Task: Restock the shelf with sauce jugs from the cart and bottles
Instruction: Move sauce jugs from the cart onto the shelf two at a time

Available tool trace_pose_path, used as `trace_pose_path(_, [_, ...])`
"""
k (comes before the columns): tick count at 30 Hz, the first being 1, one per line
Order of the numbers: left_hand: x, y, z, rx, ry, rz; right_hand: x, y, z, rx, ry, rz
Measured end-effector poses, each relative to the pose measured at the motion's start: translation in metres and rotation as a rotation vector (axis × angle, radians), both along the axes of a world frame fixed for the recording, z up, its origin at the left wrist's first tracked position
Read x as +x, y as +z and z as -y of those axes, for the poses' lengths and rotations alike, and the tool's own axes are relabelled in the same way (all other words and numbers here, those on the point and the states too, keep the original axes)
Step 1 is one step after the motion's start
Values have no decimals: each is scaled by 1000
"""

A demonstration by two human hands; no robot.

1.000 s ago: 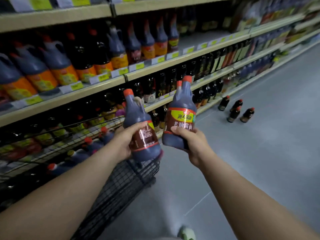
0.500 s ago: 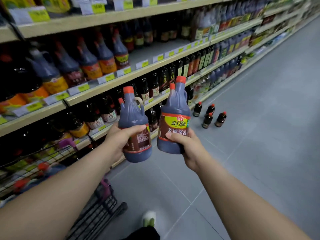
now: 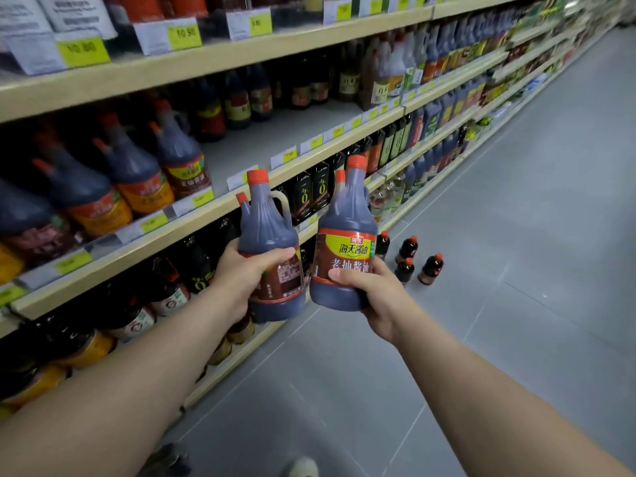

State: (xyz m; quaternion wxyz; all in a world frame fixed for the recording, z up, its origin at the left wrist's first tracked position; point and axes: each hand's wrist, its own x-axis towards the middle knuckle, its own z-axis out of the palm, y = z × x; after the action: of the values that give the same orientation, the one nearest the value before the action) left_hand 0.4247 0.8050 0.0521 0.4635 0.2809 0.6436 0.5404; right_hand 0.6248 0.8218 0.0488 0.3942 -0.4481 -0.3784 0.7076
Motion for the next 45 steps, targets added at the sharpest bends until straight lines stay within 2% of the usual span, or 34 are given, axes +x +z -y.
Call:
trace_pose_path(5, [2,7,-52,41,60,-41,-1,9,-61,3,39,-67])
trace_pose_path(10, [10,11,-97,65,163,-176,2,4,-127,6,100,-47])
trace_pose_path(14, [27,14,-124,43,282,-322,14,4,-177,16,199,-28])
trace_pose_path(20, [62,19,-159,36,519,-437,19,3,-250,78,363,-47])
trace_pose_path(25, [69,25,-177,74,627,-529,0,3,-291,159,444,-72])
trace_pose_path(36, [7,8,-252,200,727,-667,-86,-11,-366,402,357,-3])
trace_pose_path(45, [-55,-12,-314,301,789,-731,-158,-32,-424,691,251,87])
